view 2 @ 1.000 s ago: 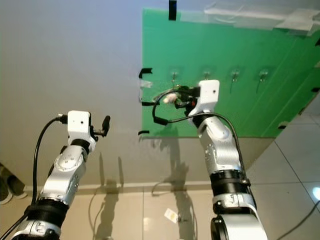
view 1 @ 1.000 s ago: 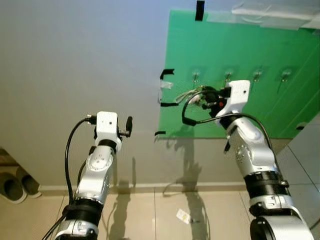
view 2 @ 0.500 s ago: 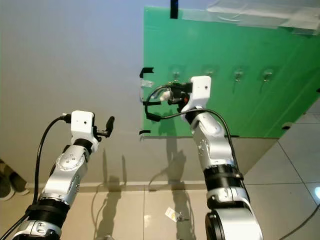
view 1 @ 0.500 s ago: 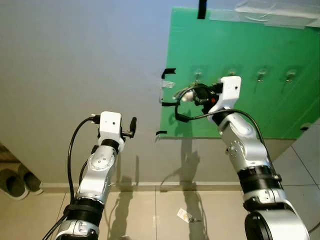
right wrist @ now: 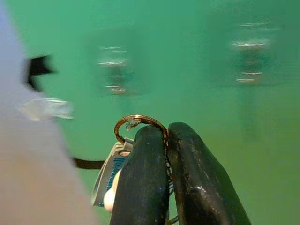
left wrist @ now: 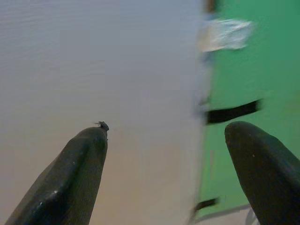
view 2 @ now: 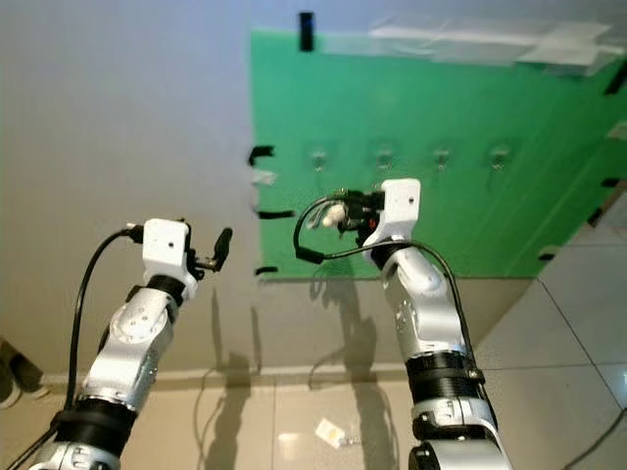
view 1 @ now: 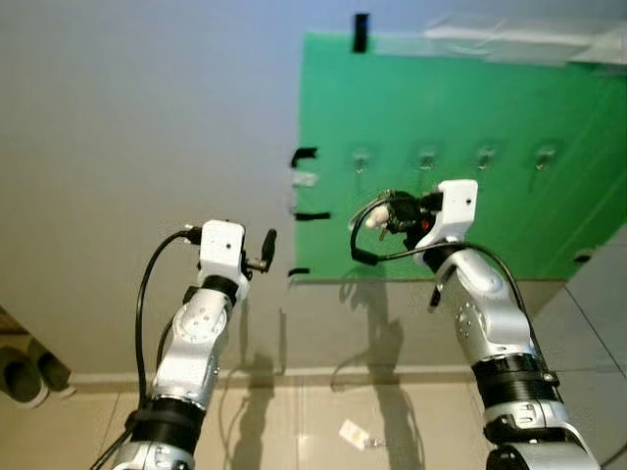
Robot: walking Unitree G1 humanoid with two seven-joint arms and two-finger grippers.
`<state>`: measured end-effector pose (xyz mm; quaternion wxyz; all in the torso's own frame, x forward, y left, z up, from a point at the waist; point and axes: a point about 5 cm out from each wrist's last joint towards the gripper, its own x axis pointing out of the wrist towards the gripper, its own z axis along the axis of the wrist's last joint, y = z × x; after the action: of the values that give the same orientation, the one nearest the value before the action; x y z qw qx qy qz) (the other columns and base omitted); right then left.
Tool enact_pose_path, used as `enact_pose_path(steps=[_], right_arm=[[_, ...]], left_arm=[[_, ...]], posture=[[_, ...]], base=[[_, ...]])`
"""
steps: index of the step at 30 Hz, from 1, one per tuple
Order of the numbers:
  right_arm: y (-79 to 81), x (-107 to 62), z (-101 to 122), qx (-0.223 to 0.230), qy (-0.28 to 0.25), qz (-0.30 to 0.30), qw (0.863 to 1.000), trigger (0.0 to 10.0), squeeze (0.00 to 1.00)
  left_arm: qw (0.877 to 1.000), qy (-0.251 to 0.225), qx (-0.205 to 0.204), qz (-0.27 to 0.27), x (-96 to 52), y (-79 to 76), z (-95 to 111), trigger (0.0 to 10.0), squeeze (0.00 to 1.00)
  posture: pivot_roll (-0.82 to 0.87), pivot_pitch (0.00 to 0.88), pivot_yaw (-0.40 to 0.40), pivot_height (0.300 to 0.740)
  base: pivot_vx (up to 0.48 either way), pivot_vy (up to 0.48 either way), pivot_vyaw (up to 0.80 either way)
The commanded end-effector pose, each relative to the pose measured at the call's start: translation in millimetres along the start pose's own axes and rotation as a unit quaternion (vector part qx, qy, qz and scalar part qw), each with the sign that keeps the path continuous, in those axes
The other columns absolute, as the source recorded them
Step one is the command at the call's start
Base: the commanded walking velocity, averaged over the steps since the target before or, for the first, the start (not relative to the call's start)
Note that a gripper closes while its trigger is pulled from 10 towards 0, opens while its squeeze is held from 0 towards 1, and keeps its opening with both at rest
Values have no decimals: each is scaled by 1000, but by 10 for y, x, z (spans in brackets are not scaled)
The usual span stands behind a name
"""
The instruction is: Hang keys on a hook
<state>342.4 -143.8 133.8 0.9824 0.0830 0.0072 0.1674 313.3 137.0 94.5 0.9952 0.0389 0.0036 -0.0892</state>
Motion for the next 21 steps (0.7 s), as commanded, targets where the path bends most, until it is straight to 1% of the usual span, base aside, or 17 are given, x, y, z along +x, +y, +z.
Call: enact_pose_path(steps=[1,2,4,7,9,11,16,19,21], right_arm=[[-7,-10,25,-12,-1,0,1000,10000,0],[-10,-10,27,-16,0,1,1000,10000,0],[-11,-10,29,-18,0,1,1000,10000,0],[9,6,45,-37,5,17,999,10000,0],[99,51,73,-55,6,53,997,10000,0],[113,57,79,-56,5,58,997,10000,0],[338,167,189,-60,-5,118,991,10000,0],[401,210,250,-55,-13,133,989,10000,0],[405,218,262,-54,-14,135,989,10000,0]], left_arm=[[1000,-7,3,-14,21,-53,42,10000,0],[1000,-5,-8,-10,22,-52,34,10000,0],[1000,-5,-12,-7,23,-50,32,10000,0],[1000,-2,-20,4,40,-23,23,10000,0],[1000,2,-15,10,43,2,17,10000,0],[1000,2,-14,11,43,5,17,10000,0],[1000,2,-17,16,39,1,10,10000,0],[1000,2,-22,21,27,5,2,10000,0],[1000,2,-22,22,26,6,1,10000,0]], posture=[[6,0,6,740],[7,0,6,740],[7,0,6,740],[10,0,2,740],[12,0,-1,740],[12,0,-1,740],[18,0,-17,740],[25,0,-30,740],[25,0,-32,740]], base=[[266,-398,0],[270,-394,0],[270,-394,0],[97,0,0],[0,0,0],[0,0,0],[0,0,0],[0,0,0],[0,0,0]])
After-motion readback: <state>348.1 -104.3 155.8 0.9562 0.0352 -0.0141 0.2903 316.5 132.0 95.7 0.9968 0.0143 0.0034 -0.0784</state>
